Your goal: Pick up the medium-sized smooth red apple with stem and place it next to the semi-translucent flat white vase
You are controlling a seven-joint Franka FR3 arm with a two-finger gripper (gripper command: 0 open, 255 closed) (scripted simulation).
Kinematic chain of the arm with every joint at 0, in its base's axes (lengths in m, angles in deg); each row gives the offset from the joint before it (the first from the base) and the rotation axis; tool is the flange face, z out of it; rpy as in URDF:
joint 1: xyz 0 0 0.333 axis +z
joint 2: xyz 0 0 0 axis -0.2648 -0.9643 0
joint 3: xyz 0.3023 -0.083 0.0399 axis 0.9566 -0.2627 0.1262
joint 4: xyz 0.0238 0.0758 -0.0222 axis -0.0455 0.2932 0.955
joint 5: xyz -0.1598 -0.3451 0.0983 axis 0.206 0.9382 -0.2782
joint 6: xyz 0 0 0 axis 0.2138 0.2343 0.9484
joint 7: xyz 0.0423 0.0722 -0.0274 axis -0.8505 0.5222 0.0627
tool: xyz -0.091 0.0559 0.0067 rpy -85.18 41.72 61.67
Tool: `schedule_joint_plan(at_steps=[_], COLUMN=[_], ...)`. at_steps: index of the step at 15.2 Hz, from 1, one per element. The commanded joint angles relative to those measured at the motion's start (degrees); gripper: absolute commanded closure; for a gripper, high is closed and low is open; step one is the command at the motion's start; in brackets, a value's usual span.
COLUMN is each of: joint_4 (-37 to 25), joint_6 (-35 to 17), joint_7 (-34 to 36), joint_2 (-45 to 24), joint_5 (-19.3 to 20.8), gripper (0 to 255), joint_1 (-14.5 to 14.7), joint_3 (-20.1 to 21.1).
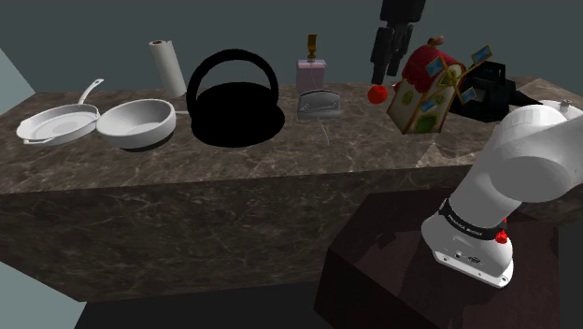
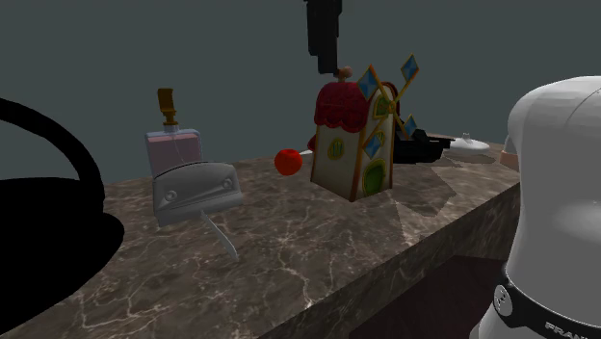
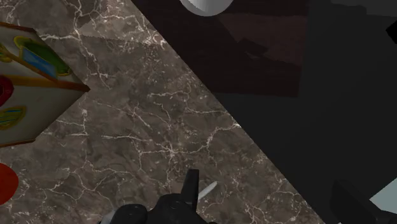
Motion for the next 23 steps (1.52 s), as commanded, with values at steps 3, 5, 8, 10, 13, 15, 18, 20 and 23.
schedule_joint_plan(at_steps=[3, 5, 8, 10, 13, 15, 18, 20, 23], joint_4=[0.69, 1.17, 1.47, 1.39, 0.86, 0.22, -1.13, -2.29, -4.41], joint_6=[-2.79, -5.60, -9.80, -12.57, -16.63, -19.24, -22.99, -25.35, -28.66], joint_7=[-0.64, -1.21, -1.94, -2.35, -2.87, -3.17, -3.57, -3.82, -4.21], joint_2=[-1.92, -4.03, -7.51, -10.03, -14.04, -16.86, -21.26, -24.28, -28.92], joint_5=[1.57, 3.09, 5.25, 6.61, 8.50, 9.65, 11.16, 12.00, 12.99], gripper=[0, 0, 0, 0, 0, 0, 0, 0, 0], joint_1=[-1.26, -2.52, -4.40, -5.63, -7.40, -8.53, -10.15, -11.18, -12.64], joint_3=[-1.02, -2.06, -3.66, -4.75, -6.42, -7.54, -9.25, -10.39, -12.10])
